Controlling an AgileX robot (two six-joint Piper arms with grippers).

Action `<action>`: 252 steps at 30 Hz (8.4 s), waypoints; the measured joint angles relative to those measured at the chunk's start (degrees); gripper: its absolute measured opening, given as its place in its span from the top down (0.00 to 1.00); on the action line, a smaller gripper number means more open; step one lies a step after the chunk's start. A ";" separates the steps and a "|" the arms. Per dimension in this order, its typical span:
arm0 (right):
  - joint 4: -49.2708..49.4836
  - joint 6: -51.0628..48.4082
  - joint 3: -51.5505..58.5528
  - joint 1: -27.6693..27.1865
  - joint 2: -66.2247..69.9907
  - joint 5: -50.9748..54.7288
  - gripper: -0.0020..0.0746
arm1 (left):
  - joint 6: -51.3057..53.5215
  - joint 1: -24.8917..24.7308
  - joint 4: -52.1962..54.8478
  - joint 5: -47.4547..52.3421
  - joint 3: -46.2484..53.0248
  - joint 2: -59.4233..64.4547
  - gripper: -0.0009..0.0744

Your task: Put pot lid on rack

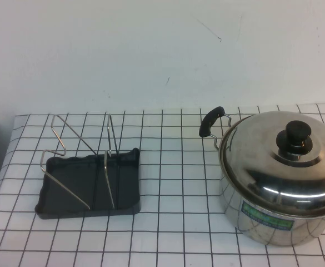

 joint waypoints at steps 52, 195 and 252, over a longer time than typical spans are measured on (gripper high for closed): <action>-1.92 -0.05 0.00 0.00 0.00 -46.54 0.98 | 0.00 0.00 0.21 -46.81 0.35 0.00 0.99; 97.24 -107.10 -53.00 1.29 87.79 33.25 0.53 | -10.52 -0.87 -20.05 -16.03 -26.23 35.58 0.99; 95.28 -102.89 -65.64 32.61 79.29 28.24 0.53 | 9.45 -29.66 -69.12 -16.82 -39.70 42.99 0.61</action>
